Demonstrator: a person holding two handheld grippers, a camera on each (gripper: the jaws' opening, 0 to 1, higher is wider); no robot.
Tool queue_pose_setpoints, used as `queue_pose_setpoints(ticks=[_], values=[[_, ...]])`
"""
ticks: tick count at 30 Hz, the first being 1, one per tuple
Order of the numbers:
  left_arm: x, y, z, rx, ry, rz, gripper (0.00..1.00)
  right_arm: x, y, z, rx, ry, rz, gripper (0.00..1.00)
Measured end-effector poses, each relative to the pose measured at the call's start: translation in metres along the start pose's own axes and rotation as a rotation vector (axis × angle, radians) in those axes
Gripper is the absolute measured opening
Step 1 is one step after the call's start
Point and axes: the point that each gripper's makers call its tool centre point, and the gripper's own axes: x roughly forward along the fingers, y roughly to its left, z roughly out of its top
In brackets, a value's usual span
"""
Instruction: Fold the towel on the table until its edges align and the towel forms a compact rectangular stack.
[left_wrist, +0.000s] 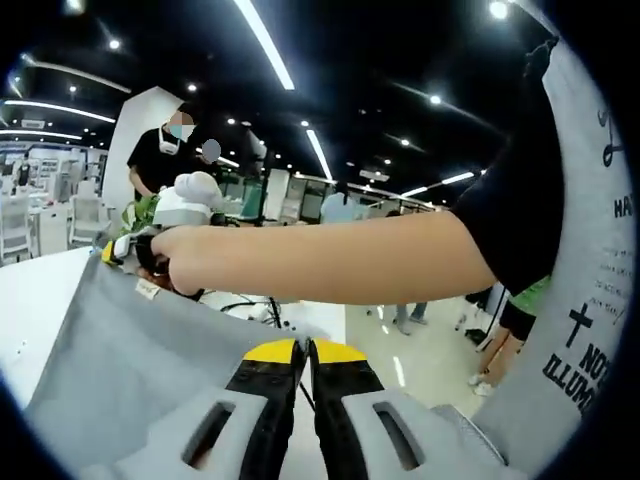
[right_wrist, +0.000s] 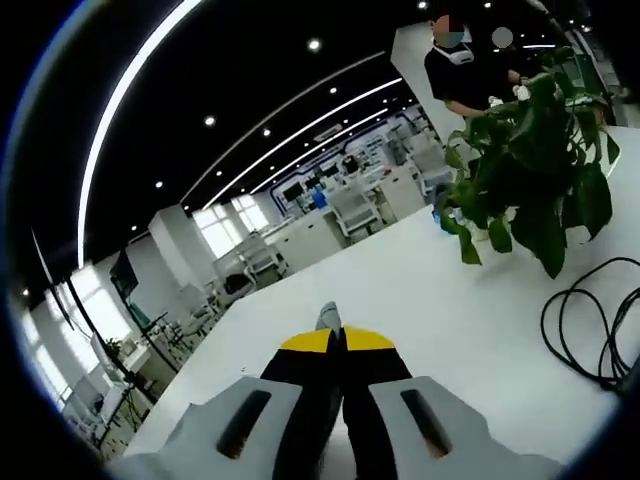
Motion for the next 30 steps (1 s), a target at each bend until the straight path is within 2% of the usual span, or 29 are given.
queue_pose_setpoints(ticks=[5, 14, 21, 27, 30], values=[[-0.014, -0.003, 0.002, 0.012, -0.003, 0.028, 0.05, -0.001, 0.018, 0.002, -0.012, 0.009, 0.031, 0.0], [-0.058, 0.005, 0.018, 0.007, -0.047, 0.13, 0.05, 0.016, 0.082, 0.004, -0.073, 0.03, 0.161, 0.0], [-0.105, 0.012, 0.031, -0.026, -0.107, 0.25, 0.05, 0.027, 0.134, 0.003, -0.09, 0.033, 0.262, 0.0], [-0.143, 0.019, 0.031, -0.063, -0.125, 0.347, 0.05, 0.035, 0.17, -0.003, -0.105, 0.044, 0.317, 0.0], [-0.171, 0.025, 0.03, -0.083, -0.148, 0.401, 0.05, 0.039, 0.188, -0.01, -0.102, 0.055, 0.345, 0.0]])
